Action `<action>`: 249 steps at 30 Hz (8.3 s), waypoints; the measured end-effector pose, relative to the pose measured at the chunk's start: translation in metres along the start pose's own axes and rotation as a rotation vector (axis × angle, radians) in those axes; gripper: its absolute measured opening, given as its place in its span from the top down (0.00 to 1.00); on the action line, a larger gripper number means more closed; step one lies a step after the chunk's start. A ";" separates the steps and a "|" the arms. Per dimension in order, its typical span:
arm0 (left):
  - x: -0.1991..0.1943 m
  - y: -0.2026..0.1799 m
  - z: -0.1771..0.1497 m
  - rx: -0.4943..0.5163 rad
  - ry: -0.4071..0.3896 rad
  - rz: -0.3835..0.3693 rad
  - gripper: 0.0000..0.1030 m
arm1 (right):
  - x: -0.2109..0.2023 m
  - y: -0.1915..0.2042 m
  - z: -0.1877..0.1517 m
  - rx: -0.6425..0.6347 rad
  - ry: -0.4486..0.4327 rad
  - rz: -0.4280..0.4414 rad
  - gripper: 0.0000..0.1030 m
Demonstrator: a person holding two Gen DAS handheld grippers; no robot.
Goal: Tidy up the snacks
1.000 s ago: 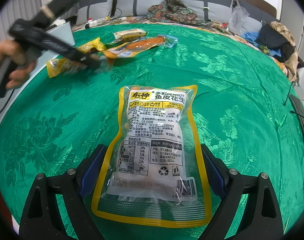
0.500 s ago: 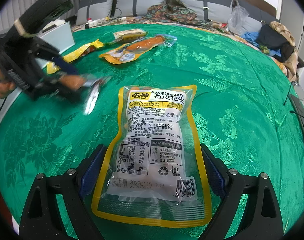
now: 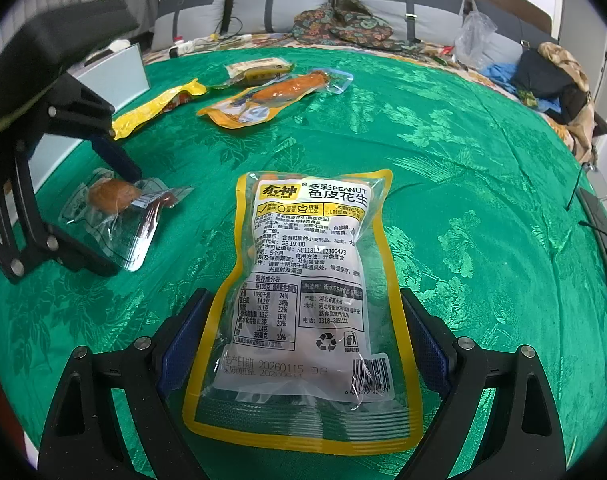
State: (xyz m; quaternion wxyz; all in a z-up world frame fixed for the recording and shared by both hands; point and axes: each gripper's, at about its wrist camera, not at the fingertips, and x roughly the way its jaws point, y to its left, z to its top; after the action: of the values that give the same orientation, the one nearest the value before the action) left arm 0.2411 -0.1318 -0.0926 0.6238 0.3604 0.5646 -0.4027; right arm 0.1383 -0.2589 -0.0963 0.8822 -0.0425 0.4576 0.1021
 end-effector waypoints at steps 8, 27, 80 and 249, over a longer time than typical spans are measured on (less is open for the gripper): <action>-0.019 0.021 -0.045 -0.264 -0.138 0.061 0.51 | 0.000 0.000 0.000 0.000 0.000 -0.001 0.10; -0.056 0.007 -0.164 -0.814 -0.503 0.039 0.55 | 0.016 -0.002 0.035 0.041 0.260 0.002 0.26; -0.031 0.077 -0.208 -0.980 -0.371 0.263 0.32 | -0.146 0.072 0.098 0.344 -0.084 0.604 0.43; -0.007 0.179 -0.111 -1.042 -0.356 0.245 0.53 | -0.012 -0.017 -0.007 0.207 -0.005 -0.170 0.11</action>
State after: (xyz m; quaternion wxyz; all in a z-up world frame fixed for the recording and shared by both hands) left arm 0.3576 0.0435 -0.0980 0.8471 -0.0059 0.5290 -0.0497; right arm 0.1296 -0.2780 -0.0911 0.8885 0.0104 0.4584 -0.0205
